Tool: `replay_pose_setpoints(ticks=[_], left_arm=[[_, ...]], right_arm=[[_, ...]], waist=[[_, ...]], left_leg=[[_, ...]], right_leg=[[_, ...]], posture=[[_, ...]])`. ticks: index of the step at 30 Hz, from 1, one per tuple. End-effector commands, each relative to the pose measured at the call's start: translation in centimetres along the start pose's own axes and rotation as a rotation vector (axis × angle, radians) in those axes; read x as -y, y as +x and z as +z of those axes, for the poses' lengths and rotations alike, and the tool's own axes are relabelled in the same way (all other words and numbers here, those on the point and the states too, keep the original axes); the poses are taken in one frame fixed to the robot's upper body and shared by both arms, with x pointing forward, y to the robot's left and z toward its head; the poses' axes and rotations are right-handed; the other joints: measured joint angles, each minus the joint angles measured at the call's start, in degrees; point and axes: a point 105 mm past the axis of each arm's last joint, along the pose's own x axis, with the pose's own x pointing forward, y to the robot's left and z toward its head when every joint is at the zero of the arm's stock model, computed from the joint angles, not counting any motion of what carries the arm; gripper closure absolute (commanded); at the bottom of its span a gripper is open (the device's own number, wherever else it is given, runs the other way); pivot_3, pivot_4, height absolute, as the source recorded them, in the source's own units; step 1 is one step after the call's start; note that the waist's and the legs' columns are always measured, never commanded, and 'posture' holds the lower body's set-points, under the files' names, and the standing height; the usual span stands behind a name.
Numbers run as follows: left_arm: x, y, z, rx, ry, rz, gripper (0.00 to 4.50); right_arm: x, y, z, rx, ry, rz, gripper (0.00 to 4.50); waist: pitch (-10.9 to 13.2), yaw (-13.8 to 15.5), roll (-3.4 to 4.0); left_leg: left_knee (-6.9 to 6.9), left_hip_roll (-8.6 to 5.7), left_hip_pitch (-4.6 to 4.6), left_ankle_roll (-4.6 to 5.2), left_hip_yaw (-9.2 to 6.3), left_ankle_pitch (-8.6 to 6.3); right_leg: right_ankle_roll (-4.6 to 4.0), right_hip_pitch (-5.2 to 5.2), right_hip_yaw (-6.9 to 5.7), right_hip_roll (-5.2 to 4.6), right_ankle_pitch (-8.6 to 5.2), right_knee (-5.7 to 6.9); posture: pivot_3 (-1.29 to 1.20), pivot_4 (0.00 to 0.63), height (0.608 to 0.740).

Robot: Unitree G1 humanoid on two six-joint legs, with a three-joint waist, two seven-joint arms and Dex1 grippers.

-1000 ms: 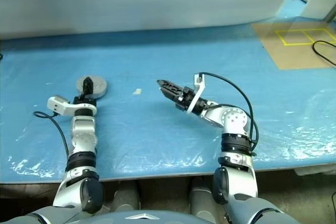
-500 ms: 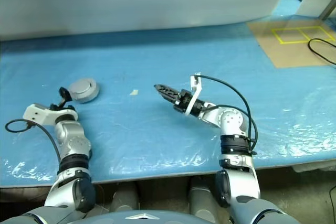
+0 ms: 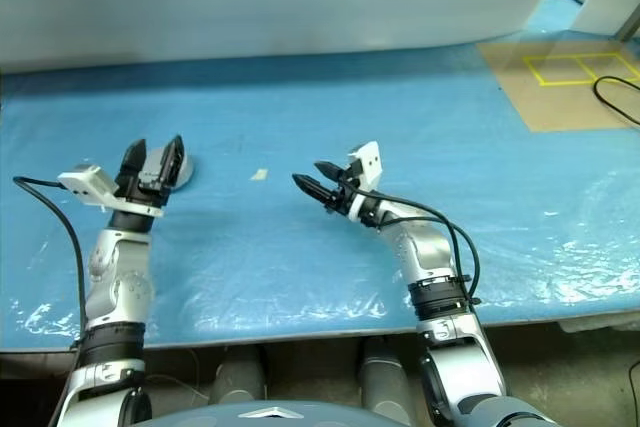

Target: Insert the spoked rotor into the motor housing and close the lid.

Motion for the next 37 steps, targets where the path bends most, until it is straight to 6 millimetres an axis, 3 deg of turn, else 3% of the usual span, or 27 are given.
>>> replay_pose_setpoints(ticks=[1, 2, 6, 15, 37], left_arm=[[1.7, -0.4, -0.1, -0.061, 0.017, -0.155, 0.02], [2.2, -0.6, -0.4, -0.092, 0.033, -0.2, 0.02], [3.6, -0.8, -1.0, -0.159, 0.055, -0.327, 0.0], [5.5, -2.1, -2.5, -0.289, 0.145, -0.508, 0.0], [5.4, -2.7, -2.7, -0.272, 0.179, -0.452, 0.0]], right_arm=[[-0.1, 0.1, 0.7, 0.036, -0.095, 0.009, 1.08], [-0.1, 0.0, 0.8, 0.035, -0.126, 0.012, 1.08], [-0.4, -0.3, 1.0, 0.036, -0.2, 0.054, 0.03], [0.1, -1.9, 0.2, -0.034, -0.282, 0.083, 0.03], [0.0, -1.9, 0.3, -0.062, -0.323, 0.117, 0.03]], waist=[[0.0, -0.4, 0.0], [0.0, -0.4, 0.0], [0.0, -0.5, 0.0], [0.0, -0.8, 0.0], [0.0, -0.8, 0.0]], left_leg=[[0.0, -0.02, 0.0, 0.0, 0.02, 0.0], [0.02, -0.02, 0.0, 0.0, 0.02, 0.0], [0.02, -0.02, 0.08, 0.01, 0.01, 0.0], [0.0, -0.03, 0.05, 0.02, 0.05, 0.0], [0.03, -0.01, 0.06, 0.03, 0.08, 0.0]], right_leg=[[0.0, 0.0, 0.01, 0.0, 0.0, 0.0], [0.0, 0.0, 0.0, -0.01, 0.0, 0.0], [0.0, -0.01, 0.0, -0.02, 0.0, -0.01], [0.0, 0.0, 0.03, 0.0, 0.0, -0.01], [-0.02, 0.01, 0.07, 0.02, 0.0, 0.04]], posture=[[0.0, 0.15, 0.74], [0.0, 0.15, 0.74], [0.0, 0.15, 0.74], [0.0, 0.15, 0.74], [0.0, 0.15, 0.74]])
